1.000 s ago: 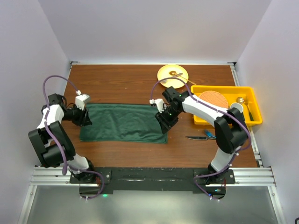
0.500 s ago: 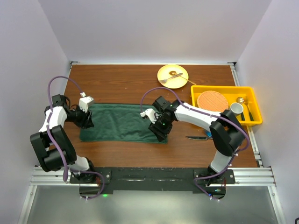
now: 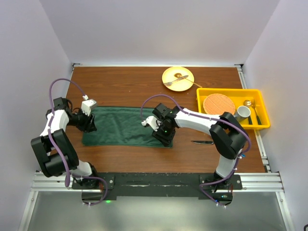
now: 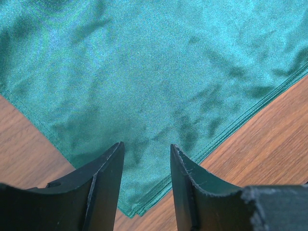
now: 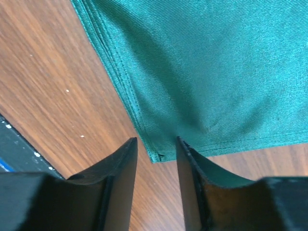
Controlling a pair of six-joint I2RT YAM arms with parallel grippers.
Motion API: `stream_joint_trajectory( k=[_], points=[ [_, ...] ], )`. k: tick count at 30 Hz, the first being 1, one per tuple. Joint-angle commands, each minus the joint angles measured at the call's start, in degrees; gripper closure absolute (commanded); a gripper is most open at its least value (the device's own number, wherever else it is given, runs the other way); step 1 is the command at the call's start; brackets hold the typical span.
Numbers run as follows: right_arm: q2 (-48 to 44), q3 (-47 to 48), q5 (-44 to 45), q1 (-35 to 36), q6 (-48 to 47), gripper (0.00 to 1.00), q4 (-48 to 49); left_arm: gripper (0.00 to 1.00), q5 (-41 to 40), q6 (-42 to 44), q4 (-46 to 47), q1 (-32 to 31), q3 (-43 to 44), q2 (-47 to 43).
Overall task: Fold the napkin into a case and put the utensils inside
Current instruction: Smooth out the rectangle-folded napkin at the center of the board.
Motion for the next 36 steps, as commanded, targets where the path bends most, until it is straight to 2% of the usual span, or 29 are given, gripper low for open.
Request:
stream_joint_trajectory(
  k=[1,8,11,15,16,19,27,28,30,32,33,36],
  points=[
    [0.6,0.0,2.1,0.7,-1.5,0.62,1.6,0.52,0.8,1.1,1.2,-0.2,0.0,-0.1],
    [0.9,-0.6,3.1,1.8,-1.9,0.63,1.7,0.52,0.8,0.9,1.1,-0.1,1.3,0.5],
    [0.7,-0.3,3.3,2.1,-1.7,0.67,1.4,0.53,0.8,0.8,1.0,-0.1,1.5,0.5],
    [-0.2,1.7,3.0,2.2,-1.7,0.8,0.0,0.53,0.8,0.8,1.0,-0.1,1.5,0.6],
    [-0.3,2.1,3.0,2.2,-1.9,0.88,-0.7,0.53,0.8,0.8,1.0,-0.1,1.6,0.6],
    [-0.8,3.1,3.0,2.2,-2.2,1.0,-1.8,0.53,0.9,0.7,1.1,-0.1,1.6,0.5],
    [-2.4,4.5,2.9,2.2,-3.0,1.0,-4.6,0.53,0.8,0.8,1.0,-0.1,1.7,0.5],
    [-2.4,4.5,3.0,2.2,-3.8,0.95,-5.3,0.53,0.8,0.8,1.1,-0.1,1.7,0.5],
    [-1.8,3.6,4.1,2.2,-4.6,0.78,-5.3,0.53,0.8,0.8,1.1,-0.1,1.8,0.5],
    [-1.4,2.8,5.1,2.2,-5.1,0.68,-4.1,0.53,1.1,0.7,1.1,-0.2,1.8,0.7],
    [-1.0,2.4,5.8,2.2,-5.1,0.65,-3.9,0.53,1.0,0.7,1.0,-0.1,1.8,0.7],
    [0.9,2.3,6.0,2.2,-4.9,0.67,-3.6,0.53,1.1,0.7,1.0,-0.1,1.9,0.7]
  ],
)
